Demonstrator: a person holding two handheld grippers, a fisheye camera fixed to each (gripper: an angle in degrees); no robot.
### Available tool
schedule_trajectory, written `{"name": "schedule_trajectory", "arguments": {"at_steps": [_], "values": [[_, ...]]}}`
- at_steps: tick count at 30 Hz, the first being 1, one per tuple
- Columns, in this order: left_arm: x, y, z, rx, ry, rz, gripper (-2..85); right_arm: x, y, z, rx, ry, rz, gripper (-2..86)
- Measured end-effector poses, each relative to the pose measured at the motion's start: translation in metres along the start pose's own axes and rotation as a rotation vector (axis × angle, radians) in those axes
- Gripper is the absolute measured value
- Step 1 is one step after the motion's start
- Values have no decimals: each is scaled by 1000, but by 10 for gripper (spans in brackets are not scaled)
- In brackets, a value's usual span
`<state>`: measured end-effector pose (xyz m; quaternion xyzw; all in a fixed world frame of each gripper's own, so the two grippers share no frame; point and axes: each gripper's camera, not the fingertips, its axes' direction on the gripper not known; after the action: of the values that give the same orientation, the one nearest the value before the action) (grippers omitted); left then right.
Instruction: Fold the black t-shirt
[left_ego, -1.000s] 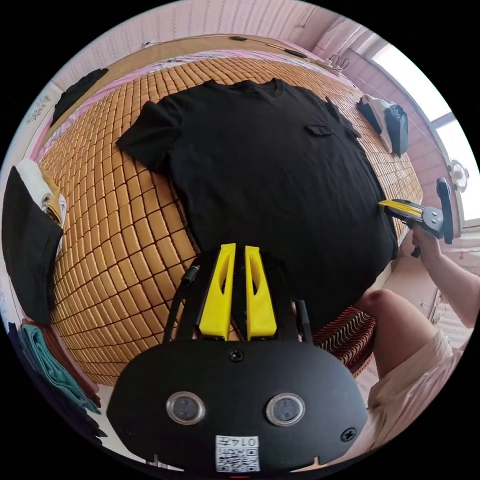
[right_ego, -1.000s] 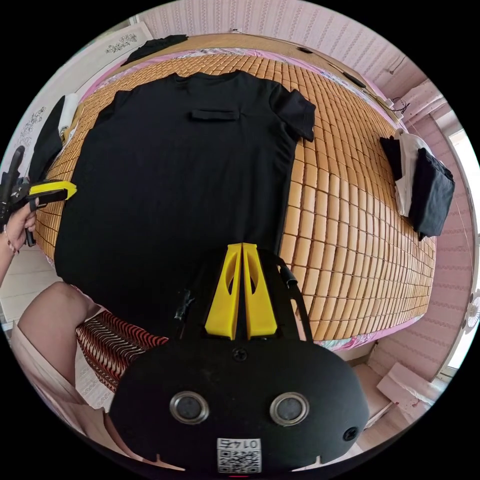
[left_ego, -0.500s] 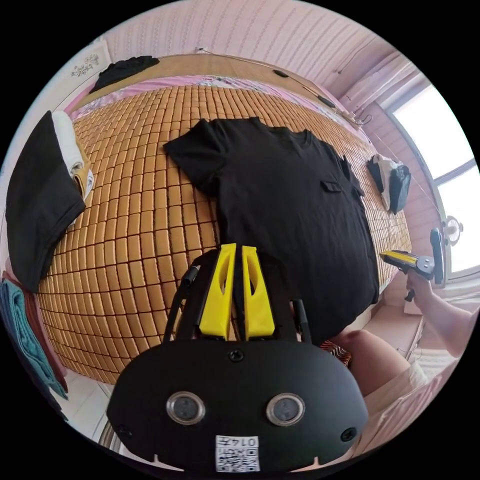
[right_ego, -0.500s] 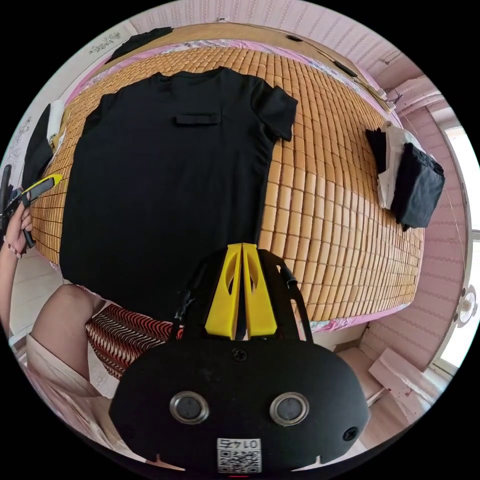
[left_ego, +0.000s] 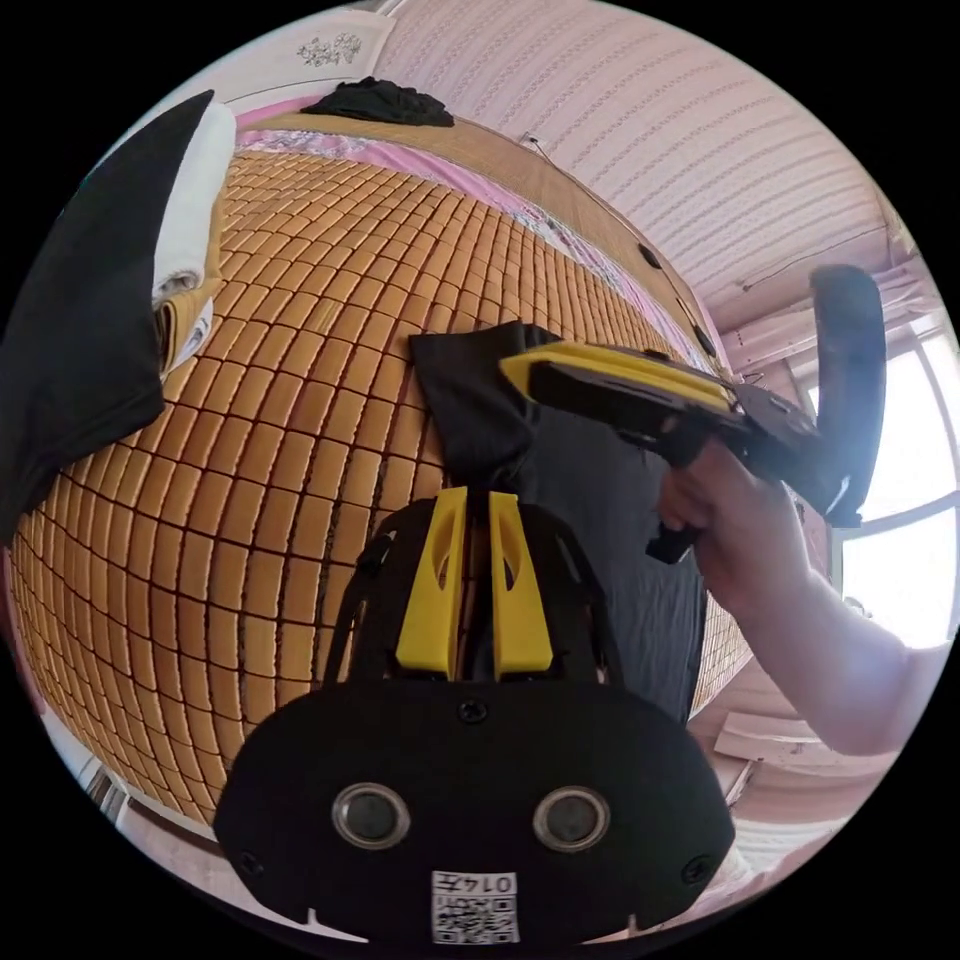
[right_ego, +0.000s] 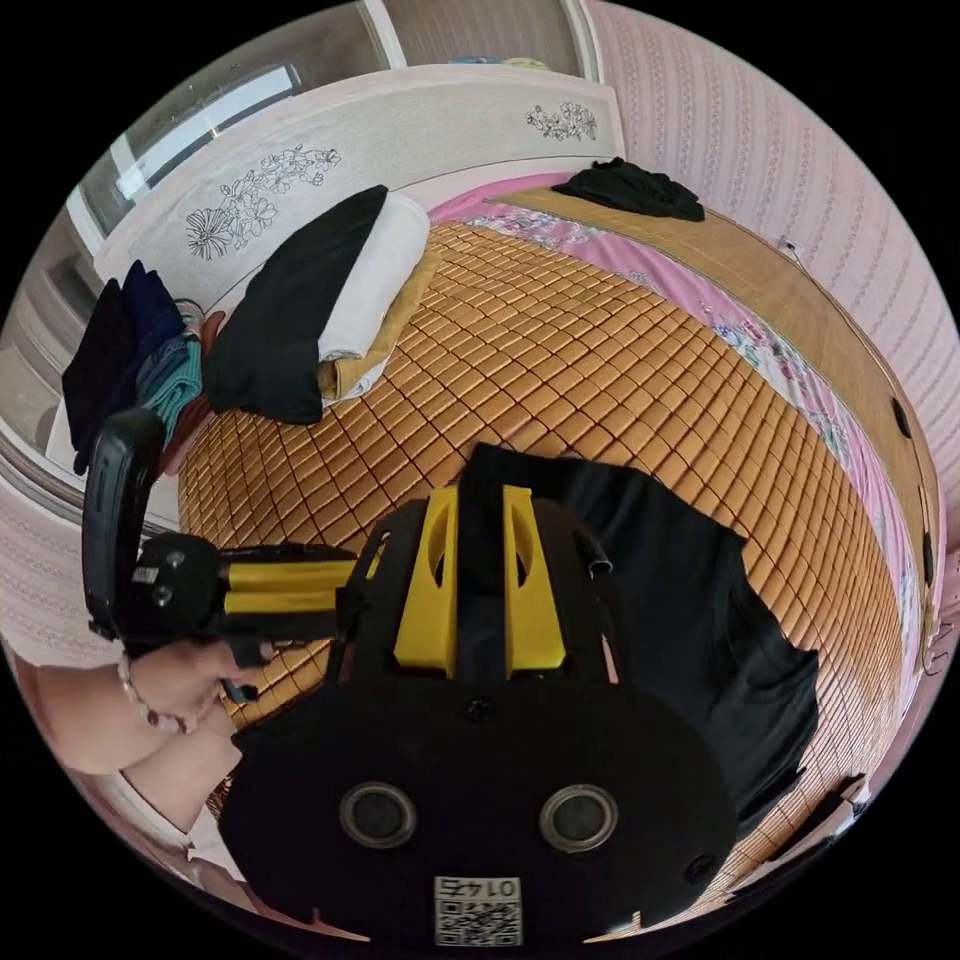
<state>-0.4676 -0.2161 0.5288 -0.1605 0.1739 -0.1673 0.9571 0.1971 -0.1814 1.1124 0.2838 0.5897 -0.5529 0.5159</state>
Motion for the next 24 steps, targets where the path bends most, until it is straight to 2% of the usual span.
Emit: {"name": "schedule_trajectory", "arguments": {"at_steps": [3,6,9,12,14,19,24], "values": [[-12,-3,3,-8,0,-23,53,-13,-18,40,-54,62,-9,82],[-19,-5,7,-31,22,-4,40,-18,-18,77,-124,19,-8,78],[-21,-7,7,-57,27,8,22,-13,-3,84,-81,66,-15,18],[-20,-8,5,-60,2,32,10,28,12,77,-69,-62,92,-2],[-18,-9,2,-51,-12,48,5,59,32,50,23,-94,175,-5],[12,-3,-40,124,32,205,31,152,153,-62,284,-87,456,2],[33,10,-40,109,100,333,51,217,262,-56,156,6,596,50]]}}
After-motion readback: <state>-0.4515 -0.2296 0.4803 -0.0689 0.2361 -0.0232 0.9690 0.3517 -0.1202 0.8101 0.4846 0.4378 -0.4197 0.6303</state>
